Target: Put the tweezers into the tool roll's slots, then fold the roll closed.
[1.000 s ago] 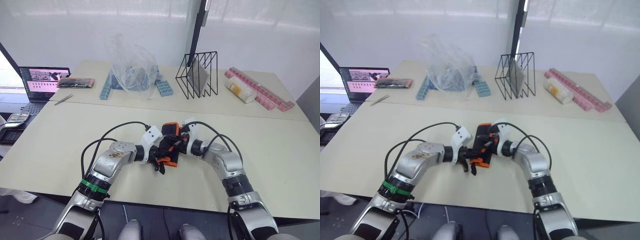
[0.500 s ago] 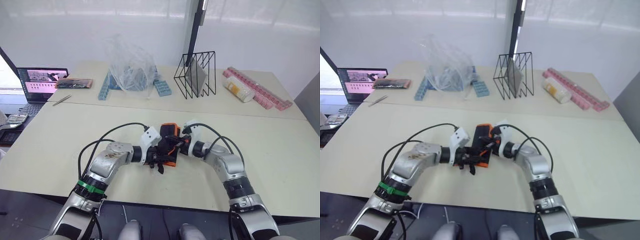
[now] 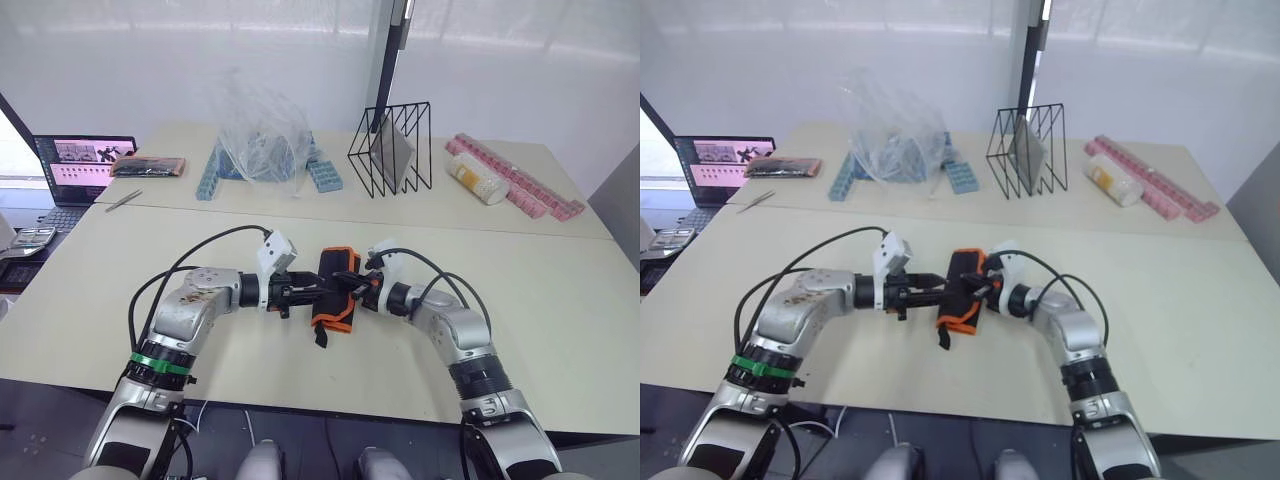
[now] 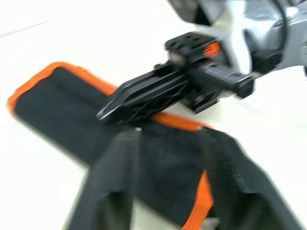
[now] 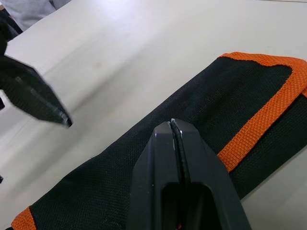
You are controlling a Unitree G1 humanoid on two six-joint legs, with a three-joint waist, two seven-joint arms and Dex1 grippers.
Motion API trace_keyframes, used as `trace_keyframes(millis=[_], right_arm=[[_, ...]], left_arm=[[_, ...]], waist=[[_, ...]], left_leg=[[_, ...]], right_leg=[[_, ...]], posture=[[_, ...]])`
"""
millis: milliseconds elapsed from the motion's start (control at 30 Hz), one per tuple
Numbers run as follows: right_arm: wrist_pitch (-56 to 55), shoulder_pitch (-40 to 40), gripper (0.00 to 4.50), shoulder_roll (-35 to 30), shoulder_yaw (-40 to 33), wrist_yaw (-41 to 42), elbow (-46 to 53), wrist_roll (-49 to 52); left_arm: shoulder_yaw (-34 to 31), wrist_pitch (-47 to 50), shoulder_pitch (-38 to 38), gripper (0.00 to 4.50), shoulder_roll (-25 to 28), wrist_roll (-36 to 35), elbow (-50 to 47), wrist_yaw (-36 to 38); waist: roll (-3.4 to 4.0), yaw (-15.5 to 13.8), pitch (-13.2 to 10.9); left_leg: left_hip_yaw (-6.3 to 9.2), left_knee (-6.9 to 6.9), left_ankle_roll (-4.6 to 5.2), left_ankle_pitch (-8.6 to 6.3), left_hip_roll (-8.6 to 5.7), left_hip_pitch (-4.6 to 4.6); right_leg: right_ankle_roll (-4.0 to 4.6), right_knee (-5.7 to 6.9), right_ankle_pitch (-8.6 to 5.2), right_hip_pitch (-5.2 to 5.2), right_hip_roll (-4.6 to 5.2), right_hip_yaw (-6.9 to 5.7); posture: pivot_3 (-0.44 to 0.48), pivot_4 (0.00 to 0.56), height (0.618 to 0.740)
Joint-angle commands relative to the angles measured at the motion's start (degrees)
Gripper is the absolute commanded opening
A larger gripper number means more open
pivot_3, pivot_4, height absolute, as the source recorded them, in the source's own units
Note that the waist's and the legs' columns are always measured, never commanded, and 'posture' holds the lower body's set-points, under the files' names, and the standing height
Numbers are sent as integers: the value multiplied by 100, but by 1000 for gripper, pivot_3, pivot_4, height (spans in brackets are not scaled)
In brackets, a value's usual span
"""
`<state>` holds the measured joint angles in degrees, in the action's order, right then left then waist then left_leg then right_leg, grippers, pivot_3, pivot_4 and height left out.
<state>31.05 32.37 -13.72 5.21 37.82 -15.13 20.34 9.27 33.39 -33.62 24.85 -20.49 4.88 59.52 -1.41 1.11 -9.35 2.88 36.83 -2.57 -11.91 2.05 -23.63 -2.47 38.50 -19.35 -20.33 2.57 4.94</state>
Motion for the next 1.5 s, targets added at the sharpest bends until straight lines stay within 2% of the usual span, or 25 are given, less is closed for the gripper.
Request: trace_keyframes(millis=[33,100,200,300,367,533,733,933,1133,1500], right_arm=[[203,-201,0,-87,96,-111,-205,-245],[219,-213,0,-95,102,-113,-181,-244],[272,-288,0,-128,121,-107,-69,-228],[286,-333,0,-182,167,-74,49,-229],[231,-353,0,-220,216,-11,150,-234],[-277,-383,0,-279,245,382,583,-135],[-553,-242,0,-404,411,710,525,-359],[-387,-80,0,-480,763,567,-261,-963],[-148,404,0,-192,372,25,-1317,-950],[-938,1512,0,218,46,-404,-3340,-1041]], left_arm=[[146,-314,-149,615,-110,24,58,189],[236,-420,-152,14,-148,102,143,228],[523,-750,-125,14,-291,410,549,187],[1110,-1486,25,14,-271,1165,1104,147],[1262,-1734,79,14,-272,1377,1305,145],[1322,-1924,130,14,-343,1574,1596,65],[1319,-1988,208,14,-303,1634,1527,114],[1280,-1991,213,14,-256,1657,1484,143],[1238,-1951,232,14,-164,1631,1345,192],[1128,-1878,390,14,17,1598,1080,220]], waist=[[0,0,0],[0,4,0],[0,-8,0],[0,-9,0],[5,-14,3],[9,-25,6],[9,-14,6],[10,-3,7],[14,93,14],[21,149,22]], left_leg=[[0,0,0,0,0,0],[0,0,0,0,0,1],[0,0,0,0,-1,0],[0,0,0,0,-3,0],[2,0,0,0,-1,-1],[2,0,1,0,-4,6],[1,0,6,4,-3,7],[1,0,6,4,-2,19],[0,0,18,22,2,50],[0,-1,30,36,-1,64]], right_leg=[[0,0,0,0,0,0],[0,1,0,0,0,0],[0,1,0,0,0,0],[0,-1,0,1,1,0],[0,0,0,0,-1,0],[0,-1,0,8,1,0],[-1,-1,0,8,0,0],[-1,2,0,15,-1,0],[-1,3,-1,35,-6,1],[0,34,-1,37,-5,7]], posture=[[0,150,705],[0,150,705],[0,150,705],[0,150,705],[0,150,705],[0,150,705],[0,150,705],[0,150,705],[0,150,705],[0,150,705]])
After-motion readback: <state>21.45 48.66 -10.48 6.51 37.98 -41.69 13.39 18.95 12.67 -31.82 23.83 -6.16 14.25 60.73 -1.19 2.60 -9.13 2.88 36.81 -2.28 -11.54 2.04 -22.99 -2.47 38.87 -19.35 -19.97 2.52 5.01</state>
